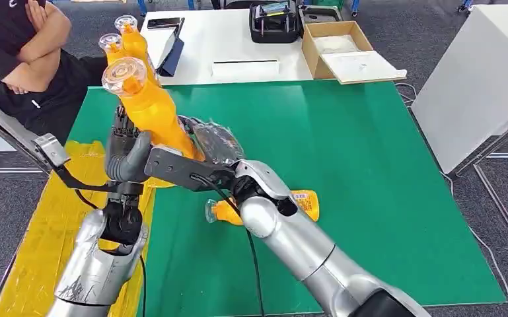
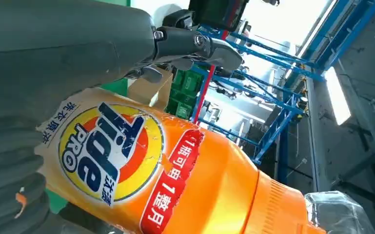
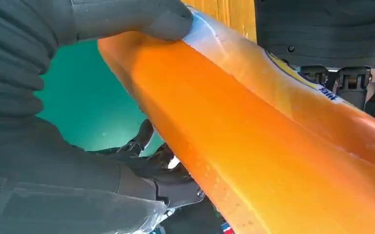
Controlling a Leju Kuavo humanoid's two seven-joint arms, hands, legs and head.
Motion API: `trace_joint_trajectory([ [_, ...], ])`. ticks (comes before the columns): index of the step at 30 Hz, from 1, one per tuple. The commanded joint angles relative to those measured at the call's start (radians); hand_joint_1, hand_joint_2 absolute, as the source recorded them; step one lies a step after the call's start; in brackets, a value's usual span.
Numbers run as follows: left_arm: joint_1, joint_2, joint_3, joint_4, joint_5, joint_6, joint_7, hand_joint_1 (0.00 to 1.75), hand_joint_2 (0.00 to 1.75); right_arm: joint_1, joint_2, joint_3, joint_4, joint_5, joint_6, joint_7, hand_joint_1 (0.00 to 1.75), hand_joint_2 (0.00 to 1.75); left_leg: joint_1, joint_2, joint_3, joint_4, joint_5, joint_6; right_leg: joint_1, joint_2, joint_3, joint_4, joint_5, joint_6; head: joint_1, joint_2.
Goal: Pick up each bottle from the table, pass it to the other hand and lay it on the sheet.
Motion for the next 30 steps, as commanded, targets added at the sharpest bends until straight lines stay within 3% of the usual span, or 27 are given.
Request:
trace_joint_trajectory([
  [1,-0.019,-0.005,-0.036,0.008,-0.055,0.017,-0.006,0.00,1.75,-0.070,-0.020,0.025,0.034,-0.012,0.024,-0.002,1.75,1.75,0.000,-0.002,0.004,0.001,-0.002,-0.002,0.000,-0.005,0.005,0.001,-0.003,0.000,0.000,0.000],
  [16,-0.045,-0.009,-0.081,0.013,-0.117,0.051,-0.006,0.00,1.75,-0.093,0.028,0.041,0.123,-0.013,0.037,0.010,1.75,1.75,0.000,-0.002,0.002,0.000,-0.001,-0.002,0.000,-0.004,0.003,0.001,-0.002,0.000,0.000,0.000],
  [30,-0.070,0.001,-0.109,0.040,-0.177,0.063,-0.031,0.00,1.75,-0.098,0.002,0.009,0.139,-0.022,0.025,0.006,1.75,1.75,0.000,-0.003,0.004,0.001,-0.001,-0.002,0.000,-0.006,0.004,0.000,-0.002,0.000,0.000,0.000],
])
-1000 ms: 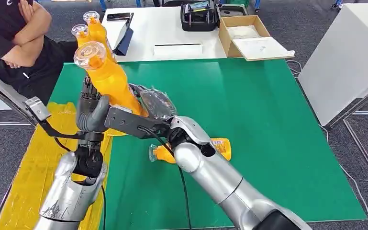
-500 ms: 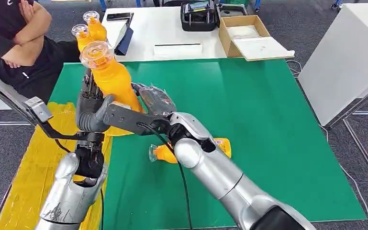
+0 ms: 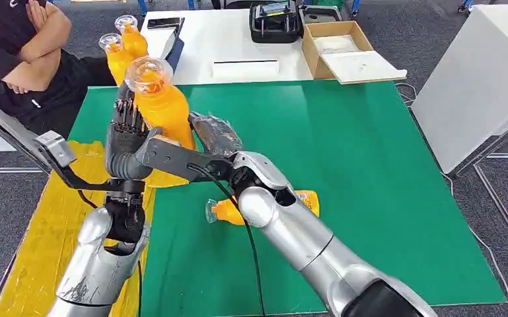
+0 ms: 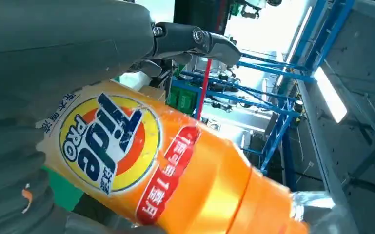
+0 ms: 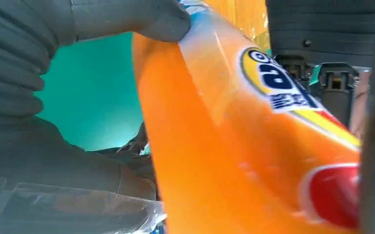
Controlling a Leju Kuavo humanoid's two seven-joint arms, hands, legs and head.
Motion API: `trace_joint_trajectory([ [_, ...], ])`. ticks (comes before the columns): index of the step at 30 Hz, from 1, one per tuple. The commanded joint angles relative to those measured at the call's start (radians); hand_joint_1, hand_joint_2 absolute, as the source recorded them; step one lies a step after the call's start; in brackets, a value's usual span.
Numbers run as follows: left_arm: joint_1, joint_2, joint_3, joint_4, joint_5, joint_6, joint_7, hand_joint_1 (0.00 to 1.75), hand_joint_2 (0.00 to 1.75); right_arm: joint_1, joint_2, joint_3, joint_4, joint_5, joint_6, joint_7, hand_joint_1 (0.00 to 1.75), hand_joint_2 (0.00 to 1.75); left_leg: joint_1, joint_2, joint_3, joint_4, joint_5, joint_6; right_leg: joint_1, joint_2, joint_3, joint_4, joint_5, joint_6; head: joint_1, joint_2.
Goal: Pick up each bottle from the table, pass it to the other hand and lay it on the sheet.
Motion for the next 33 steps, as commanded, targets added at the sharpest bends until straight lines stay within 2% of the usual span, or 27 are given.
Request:
trace_joint_trajectory([
  [1,-0.055,0.008,-0.070,0.064,-0.048,0.011,-0.006,0.00,1.75,-0.041,-0.011,0.017,0.071,-0.001,0.006,-0.006,1.75,1.75,0.000,-0.003,0.003,0.000,-0.001,-0.001,0.000,-0.005,0.004,0.000,-0.002,0.000,0.000,0.000],
  [11,-0.060,0.019,-0.119,0.077,-0.215,0.038,0.013,0.00,1.75,-0.026,-0.025,0.019,0.051,-0.004,0.012,-0.009,1.75,1.75,0.000,-0.004,0.006,0.001,-0.002,-0.002,0.000,-0.007,0.007,0.001,-0.003,0.000,0.000,0.000],
  [33,-0.032,0.030,-0.116,0.064,-0.222,0.038,0.015,0.00,1.75,-0.022,-0.061,0.002,0.015,-0.018,0.010,0.001,1.75,1.75,0.000,-0.002,0.004,0.000,-0.002,-0.002,0.000,-0.005,0.005,0.000,-0.002,0.000,0.000,0.000],
])
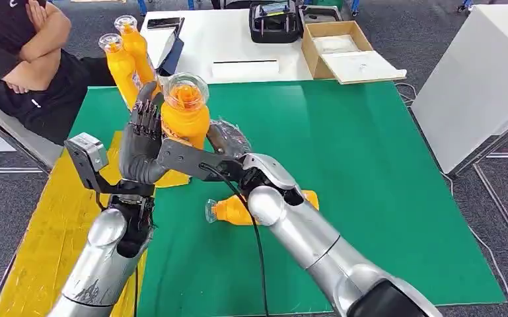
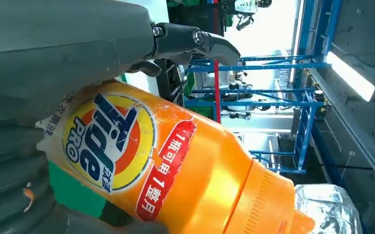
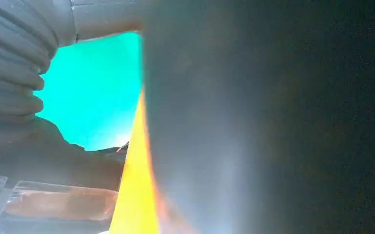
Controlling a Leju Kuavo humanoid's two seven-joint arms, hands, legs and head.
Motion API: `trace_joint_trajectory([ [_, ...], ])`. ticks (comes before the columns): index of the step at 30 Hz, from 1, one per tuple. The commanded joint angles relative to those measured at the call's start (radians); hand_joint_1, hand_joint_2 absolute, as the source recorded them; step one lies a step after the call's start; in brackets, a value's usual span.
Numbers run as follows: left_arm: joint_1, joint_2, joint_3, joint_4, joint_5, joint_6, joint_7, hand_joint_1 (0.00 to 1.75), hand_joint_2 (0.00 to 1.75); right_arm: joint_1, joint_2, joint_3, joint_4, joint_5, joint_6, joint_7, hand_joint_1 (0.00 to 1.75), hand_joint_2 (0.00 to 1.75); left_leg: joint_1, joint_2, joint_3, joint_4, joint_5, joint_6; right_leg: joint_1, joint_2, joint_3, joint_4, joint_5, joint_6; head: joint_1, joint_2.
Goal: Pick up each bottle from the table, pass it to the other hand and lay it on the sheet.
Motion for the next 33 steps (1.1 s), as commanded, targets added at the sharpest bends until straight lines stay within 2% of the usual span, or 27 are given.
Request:
trace_joint_trajectory([
  [1,-0.024,0.014,-0.056,0.043,-0.009,-0.002,0.005,0.00,1.75,-0.031,-0.028,0.016,0.005,-0.007,0.002,0.006,1.75,1.75,0.000,-0.002,0.003,0.000,-0.001,-0.002,0.000,-0.004,0.004,0.000,-0.002,0.000,0.000,0.000],
  [20,-0.029,0.033,-0.095,0.044,-0.111,0.002,0.020,0.00,1.75,-0.033,-0.046,0.027,-0.007,-0.026,0.007,0.012,1.75,1.75,0.000,-0.003,0.006,0.001,-0.002,-0.002,0.000,-0.006,0.007,0.001,-0.004,0.000,0.000,0.000],
  [21,-0.029,0.037,-0.098,0.044,-0.116,-0.006,0.021,0.24,1.75,-0.034,-0.047,0.028,-0.009,-0.030,0.008,0.013,1.75,1.75,0.000,-0.002,0.004,0.000,-0.001,-0.002,0.000,-0.005,0.004,0.001,-0.002,0.000,0.000,0.000],
  [22,-0.027,0.036,-0.096,0.042,-0.117,-0.010,0.022,1.36,1.75,-0.035,-0.049,0.029,-0.010,-0.034,0.008,0.014,1.75,1.75,0.000,-0.002,0.005,0.001,-0.002,-0.002,0.000,-0.006,0.006,0.001,-0.003,0.000,0.000,0.000],
  [25,-0.031,0.053,-0.113,0.044,-0.138,-0.044,0.021,1.69,1.75,-0.037,-0.054,0.032,-0.013,-0.043,0.007,0.016,1.75,1.75,0.000,-0.002,0.005,0.001,-0.002,-0.002,0.000,-0.005,0.006,0.001,-0.003,0.000,0.000,0.000],
  [26,-0.034,0.060,-0.121,0.044,-0.154,-0.055,0.021,1.75,1.75,-0.038,-0.056,0.034,-0.015,-0.046,0.008,0.017,1.75,1.75,0.000,-0.002,0.004,0.000,-0.001,-0.002,0.000,-0.005,0.005,0.001,-0.002,0.000,0.000,0.000],
  [33,-0.039,0.068,-0.132,0.045,-0.172,-0.073,0.022,1.75,1.75,-0.038,-0.056,0.035,-0.016,-0.048,0.009,0.016,1.75,1.75,0.000,-0.001,0.002,0.000,0.000,-0.001,0.000,-0.003,0.002,0.000,-0.001,0.000,0.000,0.000],
])
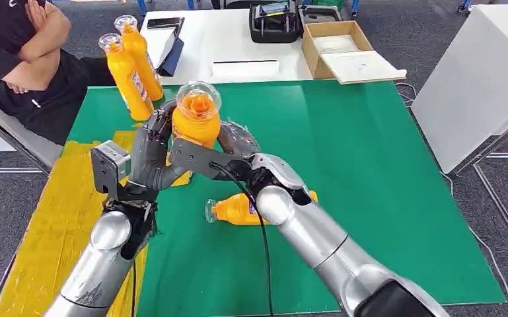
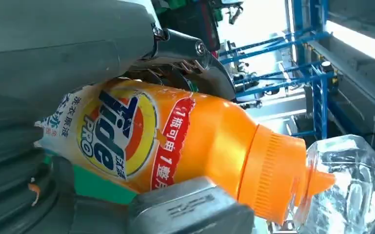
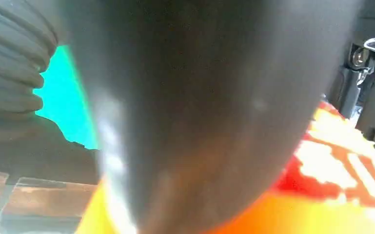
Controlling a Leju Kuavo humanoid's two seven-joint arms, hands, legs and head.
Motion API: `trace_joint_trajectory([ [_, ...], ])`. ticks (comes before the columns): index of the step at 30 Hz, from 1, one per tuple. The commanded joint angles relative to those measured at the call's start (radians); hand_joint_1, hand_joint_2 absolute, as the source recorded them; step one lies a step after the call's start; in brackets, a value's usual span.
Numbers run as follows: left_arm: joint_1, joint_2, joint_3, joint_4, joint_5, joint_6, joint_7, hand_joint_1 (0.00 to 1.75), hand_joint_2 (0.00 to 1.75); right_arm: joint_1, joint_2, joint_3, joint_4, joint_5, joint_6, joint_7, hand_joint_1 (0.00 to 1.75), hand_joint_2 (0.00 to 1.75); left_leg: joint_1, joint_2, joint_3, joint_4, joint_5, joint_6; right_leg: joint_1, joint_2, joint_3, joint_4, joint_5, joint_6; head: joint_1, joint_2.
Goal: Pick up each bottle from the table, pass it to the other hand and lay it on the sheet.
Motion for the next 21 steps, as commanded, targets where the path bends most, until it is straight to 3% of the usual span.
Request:
trace_joint_trajectory([
  [1,-0.032,0.028,-0.083,0.045,-0.005,-0.024,0.006,1.75,1.75,-0.044,-0.016,0.035,0.008,-0.004,0.010,0.000,1.75,1.75,0.000,-0.002,0.004,0.001,-0.002,-0.002,0.000,-0.005,0.004,0.001,-0.003,0.000,0.000,0.000],
  [13,-0.006,0.024,-0.070,0.014,-0.111,-0.119,0.003,1.75,1.75,-0.041,-0.008,0.032,-0.001,-0.002,0.021,0.003,1.75,1.75,0.000,-0.001,0.002,0.000,-0.001,-0.001,0.000,-0.002,0.002,0.000,-0.001,0.000,0.000,0.000],
  [14,-0.005,0.021,-0.065,0.013,-0.119,-0.129,0.006,1.62,1.75,-0.041,-0.006,0.032,-0.001,0.000,0.023,0.003,1.75,1.75,-0.001,0.000,0.004,0.001,-0.002,-0.002,0.000,-0.003,0.004,0.001,-0.002,0.000,0.000,0.000],
  [15,-0.006,0.022,-0.066,0.012,-0.125,-0.133,0.008,0.07,1.75,-0.041,-0.005,0.032,-0.001,0.000,0.024,0.003,1.75,1.75,-0.001,0.000,0.005,0.001,-0.003,-0.002,0.000,-0.004,0.005,0.001,-0.003,0.000,0.000,0.000],
  [16,-0.008,0.026,-0.071,0.011,-0.137,-0.141,0.011,0.00,1.75,-0.041,-0.003,0.032,0.000,0.001,0.025,0.004,1.75,1.75,0.000,0.000,0.002,0.000,-0.001,-0.001,0.000,-0.002,0.003,0.001,-0.001,0.000,0.000,0.000],
  [21,-0.002,0.025,-0.069,-0.001,-0.178,-0.169,0.010,0.00,1.75,-0.044,0.006,0.029,0.007,0.009,0.031,0.002,1.75,1.75,-0.001,0.001,0.007,0.002,-0.004,-0.003,-0.001,-0.004,0.007,0.003,-0.004,0.000,0.000,0.000],
])
